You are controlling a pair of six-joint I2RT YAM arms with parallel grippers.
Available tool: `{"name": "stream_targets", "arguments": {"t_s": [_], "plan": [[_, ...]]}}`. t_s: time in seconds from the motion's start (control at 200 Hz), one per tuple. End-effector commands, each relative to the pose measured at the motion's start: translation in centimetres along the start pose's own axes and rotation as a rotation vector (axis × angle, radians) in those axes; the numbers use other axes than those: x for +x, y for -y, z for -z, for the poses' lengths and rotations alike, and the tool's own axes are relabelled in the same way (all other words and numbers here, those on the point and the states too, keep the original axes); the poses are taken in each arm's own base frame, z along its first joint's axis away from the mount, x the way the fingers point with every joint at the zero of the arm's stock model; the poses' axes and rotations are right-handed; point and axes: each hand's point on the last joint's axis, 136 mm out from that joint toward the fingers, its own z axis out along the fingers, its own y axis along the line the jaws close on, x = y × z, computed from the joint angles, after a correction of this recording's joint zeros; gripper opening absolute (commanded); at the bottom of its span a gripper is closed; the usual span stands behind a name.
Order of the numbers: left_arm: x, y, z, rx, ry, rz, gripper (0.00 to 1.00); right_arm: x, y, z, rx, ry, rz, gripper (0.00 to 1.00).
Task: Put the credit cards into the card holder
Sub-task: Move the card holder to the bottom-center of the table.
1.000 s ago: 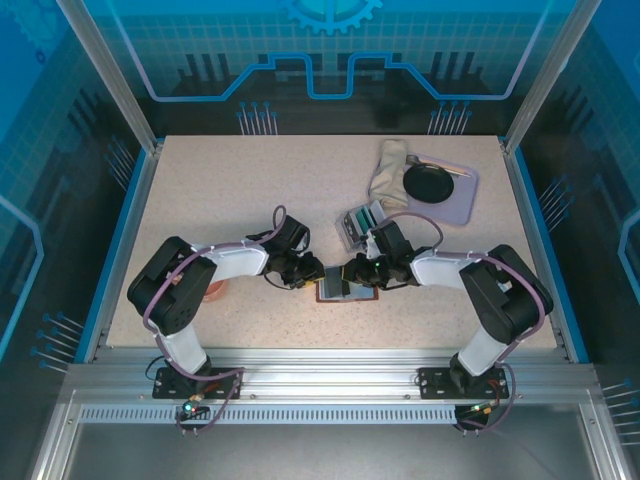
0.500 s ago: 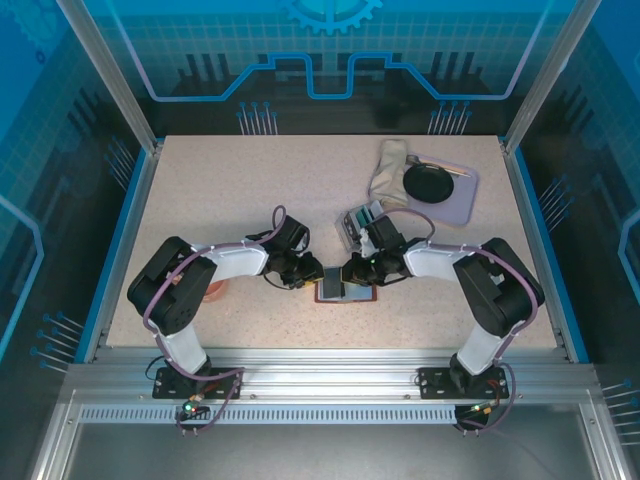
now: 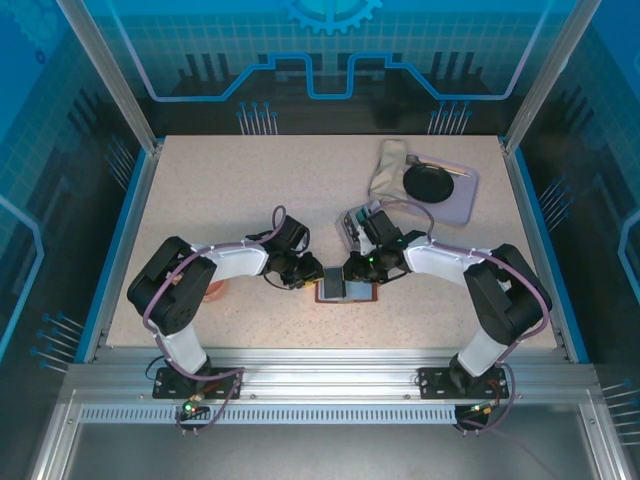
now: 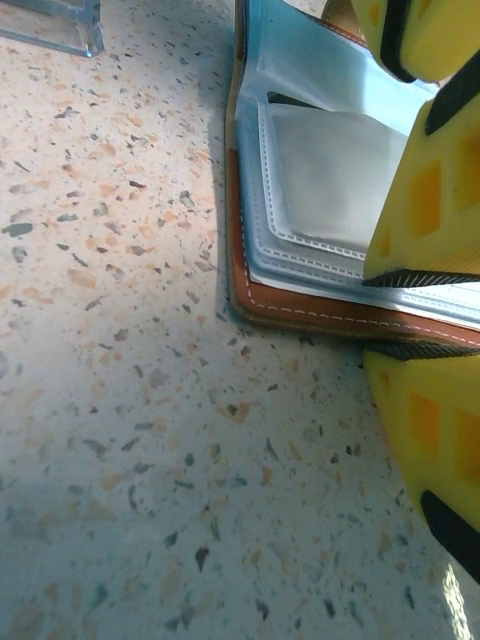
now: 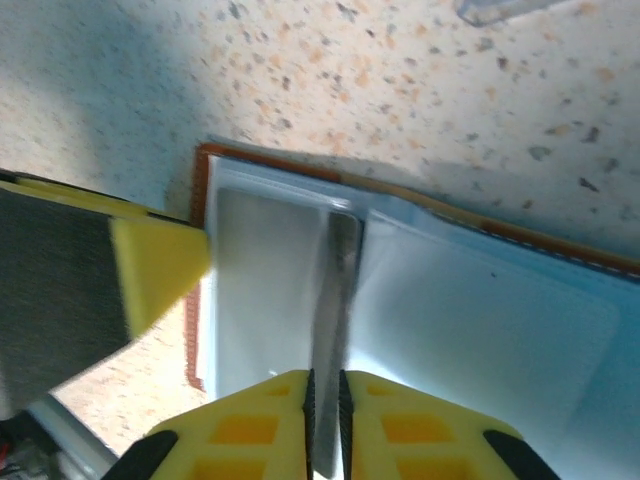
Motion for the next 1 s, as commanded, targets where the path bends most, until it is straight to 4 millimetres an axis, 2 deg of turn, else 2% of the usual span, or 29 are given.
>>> {"name": "stream_targets", "arguments": {"t_s": [0.0, 0.105, 0.245, 0.4, 0.515, 0.685, 0.79, 0.905, 0.995], "plan": [[0.7, -1.2, -0.8, -0.056, -0.033, 0.002, 0.22, 2.3, 3.0, -0.6, 0.126, -0.090, -0.007, 0.14], [0.8, -1.8, -1.0, -0.067, -0.035, 0.009, 0.21, 3.0, 4.4, -0.9, 0.188, -0.124, -0.010, 0.12], [1.1, -3.0, -1.3, -0.117, -0.042, 0.015, 0.18, 2.9, 7.3, 1.0, 0.398, -0.112, -0.012, 0.09], [1.2, -3.4, -1.7, -0.124, -0.047, 0.019, 0.18, 2.5, 8.1, 2.2, 0.473, -0.107, 0.008, 0.09], [1.0, -3.0, -1.5, -0.106, -0.039, 0.013, 0.18, 1.9, 7.1, 2.5, 0.439, -0.093, 0.034, 0.11], [0.5, -1.1, -0.1, -0.058, -0.007, -0.019, 0.21, -0.3, 3.3, 4.5, 0.320, -0.001, 0.095, 0.18], [0.0, 0.1, 1.1, -0.039, 0.022, -0.046, 0.22, -0.6, 1.3, 4.5, 0.222, 0.009, 0.103, 0.16], [-0.2, 0.8, 1.5, -0.022, 0.029, -0.054, 0.23, -0.3, 0.9, 3.4, 0.197, -0.016, 0.095, 0.11], [0.0, 1.1, 1.4, 0.000, 0.015, -0.051, 0.24, 0.4, 1.6, 2.5, 0.222, -0.052, 0.077, 0.09]]}}
